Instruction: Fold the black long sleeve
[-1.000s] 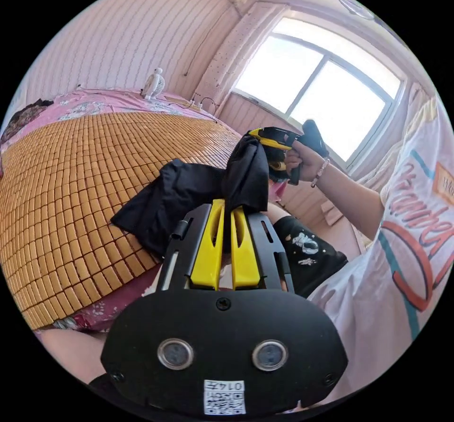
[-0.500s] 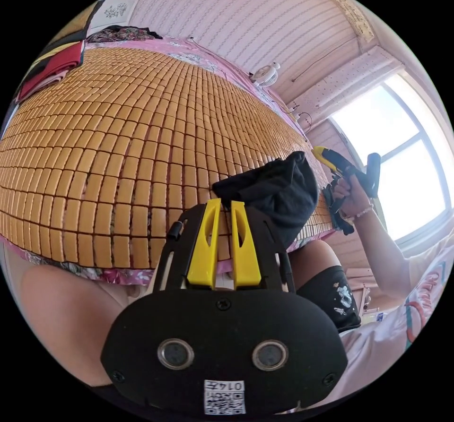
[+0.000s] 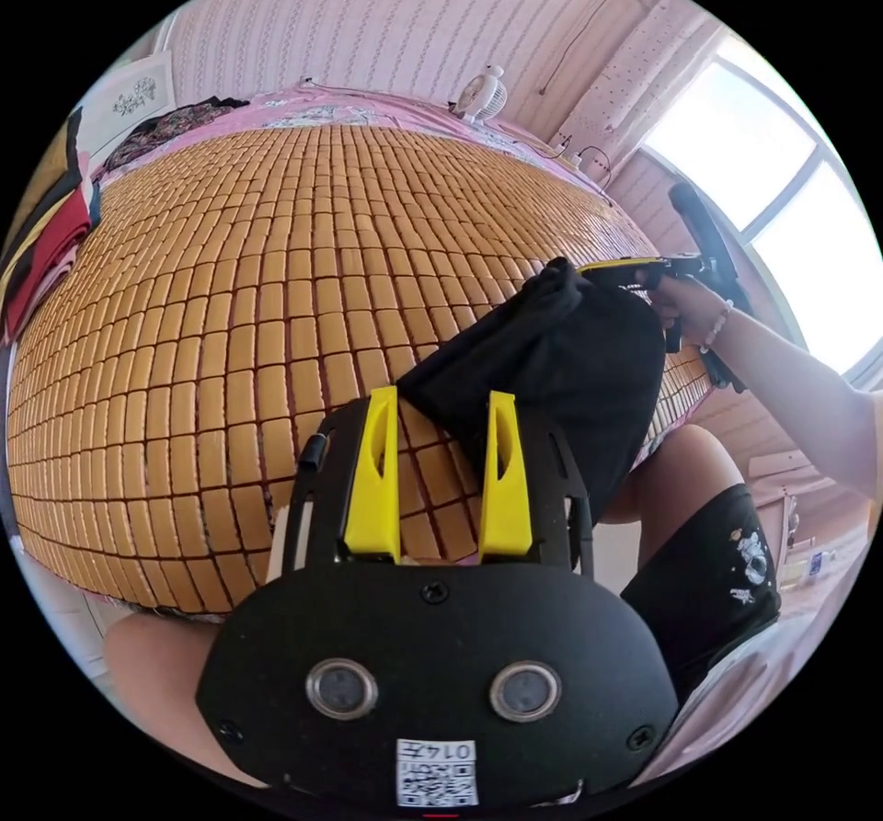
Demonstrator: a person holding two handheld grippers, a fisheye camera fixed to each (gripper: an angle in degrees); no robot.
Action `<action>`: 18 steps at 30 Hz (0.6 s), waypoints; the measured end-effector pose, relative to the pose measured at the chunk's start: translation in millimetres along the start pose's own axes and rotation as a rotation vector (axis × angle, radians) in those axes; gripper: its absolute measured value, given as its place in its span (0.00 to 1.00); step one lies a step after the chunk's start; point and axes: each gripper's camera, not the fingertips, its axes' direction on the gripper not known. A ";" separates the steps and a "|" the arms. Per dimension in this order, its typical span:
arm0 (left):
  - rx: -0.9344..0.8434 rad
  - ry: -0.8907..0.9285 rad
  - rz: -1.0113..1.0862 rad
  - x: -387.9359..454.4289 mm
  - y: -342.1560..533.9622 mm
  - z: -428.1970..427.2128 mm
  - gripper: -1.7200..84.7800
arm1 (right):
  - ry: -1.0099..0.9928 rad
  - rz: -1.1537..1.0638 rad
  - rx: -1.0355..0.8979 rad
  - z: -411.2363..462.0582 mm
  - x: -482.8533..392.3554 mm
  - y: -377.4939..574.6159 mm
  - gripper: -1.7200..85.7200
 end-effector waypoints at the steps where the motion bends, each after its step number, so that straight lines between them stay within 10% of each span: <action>1: 0.002 -0.005 -0.006 -2.2 -3.2 -0.7 0.15 | -0.008 0.010 0.004 -3.4 1.0 3.4 0.14; 18: 0.065 0.066 0.138 -12.5 -34.5 -69.8 0.01 | -0.187 0.099 0.421 -155.0 -24.0 185.0 0.03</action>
